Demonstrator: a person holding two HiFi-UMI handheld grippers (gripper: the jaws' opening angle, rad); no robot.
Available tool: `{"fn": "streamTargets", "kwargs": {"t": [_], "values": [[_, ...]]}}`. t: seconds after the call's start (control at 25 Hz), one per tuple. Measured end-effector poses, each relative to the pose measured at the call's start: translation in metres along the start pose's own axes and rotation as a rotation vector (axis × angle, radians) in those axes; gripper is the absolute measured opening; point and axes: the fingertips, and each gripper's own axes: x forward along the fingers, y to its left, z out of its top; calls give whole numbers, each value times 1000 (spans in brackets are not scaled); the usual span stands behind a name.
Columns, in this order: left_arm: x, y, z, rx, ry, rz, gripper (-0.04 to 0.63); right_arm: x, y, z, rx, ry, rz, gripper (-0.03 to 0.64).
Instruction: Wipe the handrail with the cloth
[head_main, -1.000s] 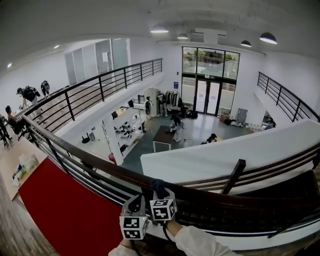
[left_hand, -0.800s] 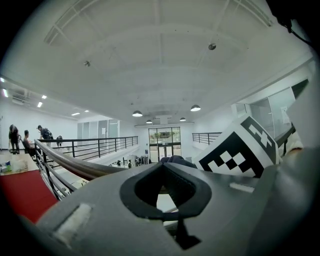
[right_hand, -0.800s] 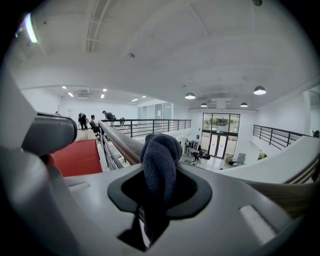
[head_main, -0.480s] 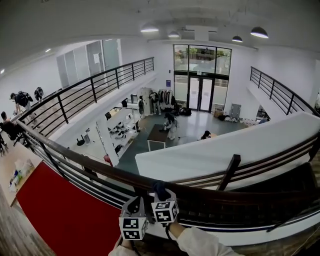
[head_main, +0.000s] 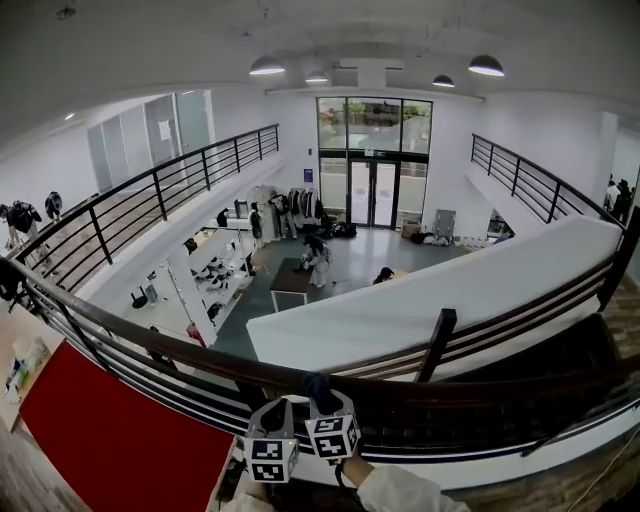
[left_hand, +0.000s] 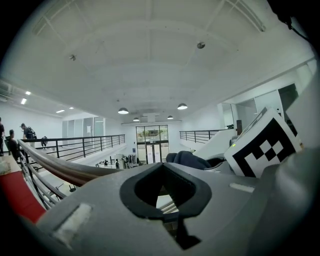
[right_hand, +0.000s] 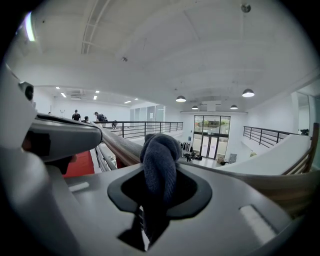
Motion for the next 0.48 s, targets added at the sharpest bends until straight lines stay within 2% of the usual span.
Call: {"fn": "streamTargets", "kwargs": {"t": [0.12, 0.32, 0.48], "values": [[6, -16, 0, -12, 16, -31, 3, -12, -17, -1, 12, -5, -13, 94], [21, -52, -8, 20, 31, -53, 2, -41, -62, -19, 35, -16, -52, 94], [34, -98, -13, 27, 57, -104, 2, -68, -103, -30, 53, -14, -51, 95]]}}
